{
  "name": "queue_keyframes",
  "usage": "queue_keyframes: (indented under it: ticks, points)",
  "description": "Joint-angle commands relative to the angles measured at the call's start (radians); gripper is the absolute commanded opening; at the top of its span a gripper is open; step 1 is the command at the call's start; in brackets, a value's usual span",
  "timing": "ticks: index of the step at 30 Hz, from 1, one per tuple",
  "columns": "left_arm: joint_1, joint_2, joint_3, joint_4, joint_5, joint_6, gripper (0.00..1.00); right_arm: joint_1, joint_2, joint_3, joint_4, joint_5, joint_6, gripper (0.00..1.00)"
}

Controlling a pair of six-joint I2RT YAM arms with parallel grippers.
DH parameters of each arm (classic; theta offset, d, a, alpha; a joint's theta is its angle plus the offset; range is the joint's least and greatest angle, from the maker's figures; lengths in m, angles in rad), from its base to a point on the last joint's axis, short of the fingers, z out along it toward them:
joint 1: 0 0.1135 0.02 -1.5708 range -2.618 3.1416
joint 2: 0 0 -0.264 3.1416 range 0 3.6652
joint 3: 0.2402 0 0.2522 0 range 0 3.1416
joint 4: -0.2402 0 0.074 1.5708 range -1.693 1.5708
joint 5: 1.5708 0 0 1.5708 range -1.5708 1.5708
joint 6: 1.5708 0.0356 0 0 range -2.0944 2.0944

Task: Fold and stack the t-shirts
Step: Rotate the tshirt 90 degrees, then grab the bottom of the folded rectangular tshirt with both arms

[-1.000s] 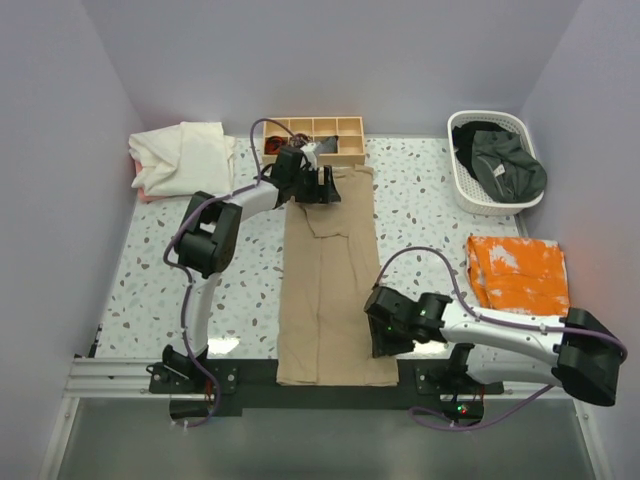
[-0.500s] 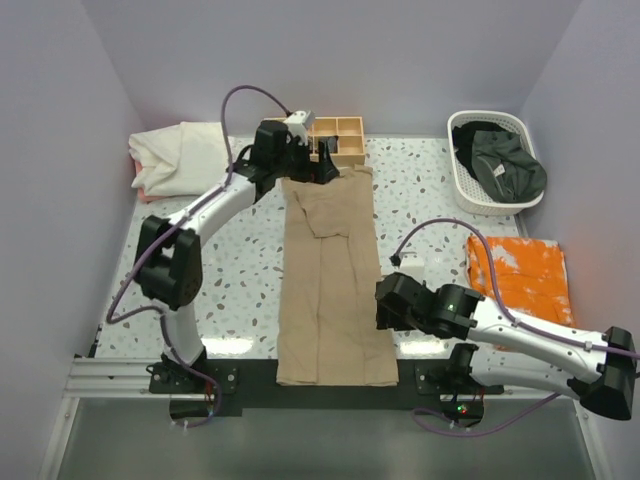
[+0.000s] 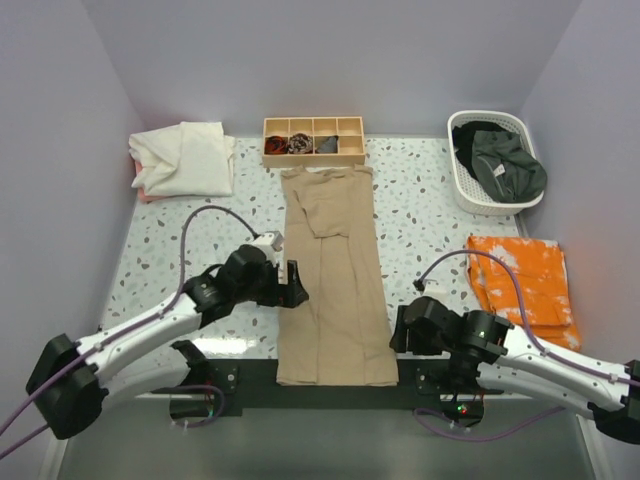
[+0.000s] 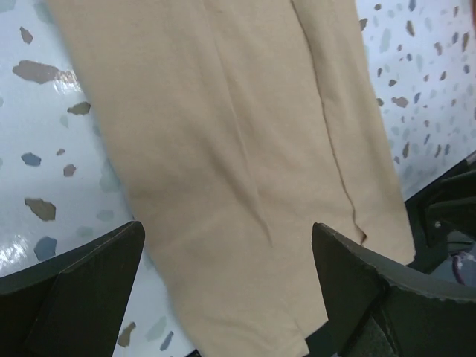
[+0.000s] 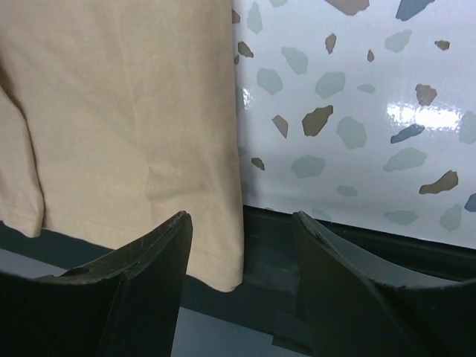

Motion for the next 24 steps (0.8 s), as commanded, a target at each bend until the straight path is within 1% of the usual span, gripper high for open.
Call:
queue_keyframes:
  ticks: [1,5,8,9,10,13,17,21,24]
  points:
    - [-0.072,-0.189,-0.038,-0.148,-0.119,-0.183,1.0,0.003,0.022,-0.018,-0.017,-0.027,0.053,0.61]
    - [-0.11,-0.223,-0.054,-0.241,-0.094,-0.265,1.0,0.003,0.123,-0.013,-0.025,-0.022,0.061,0.61]
    - [-0.194,-0.22,-0.052,-0.307,-0.099,-0.337,1.0,0.002,0.163,-0.018,-0.01,-0.028,0.067,0.62]
    - [-0.243,-0.218,-0.052,-0.331,-0.107,-0.357,1.0,0.002,0.168,-0.025,0.008,-0.033,0.067,0.62]
    - [-0.266,-0.214,-0.052,-0.368,-0.113,-0.372,1.0,0.003,0.171,-0.031,0.022,-0.042,0.065,0.62]
    - [-0.332,-0.204,-0.058,-0.413,-0.122,-0.42,1.0,0.003,0.179,-0.039,0.078,-0.077,0.058,0.62]
    - [-0.375,-0.195,-0.081,-0.433,-0.094,-0.456,1.0,0.002,0.18,-0.039,0.11,-0.102,0.055,0.62]
    - [-0.417,-0.207,-0.124,-0.436,-0.032,-0.478,1.0,0.002,0.193,-0.041,0.124,-0.126,0.047,0.62]
    - [-0.435,-0.223,-0.158,-0.405,0.01,-0.49,1.0,0.002,0.208,-0.048,0.139,-0.146,0.05,0.62]
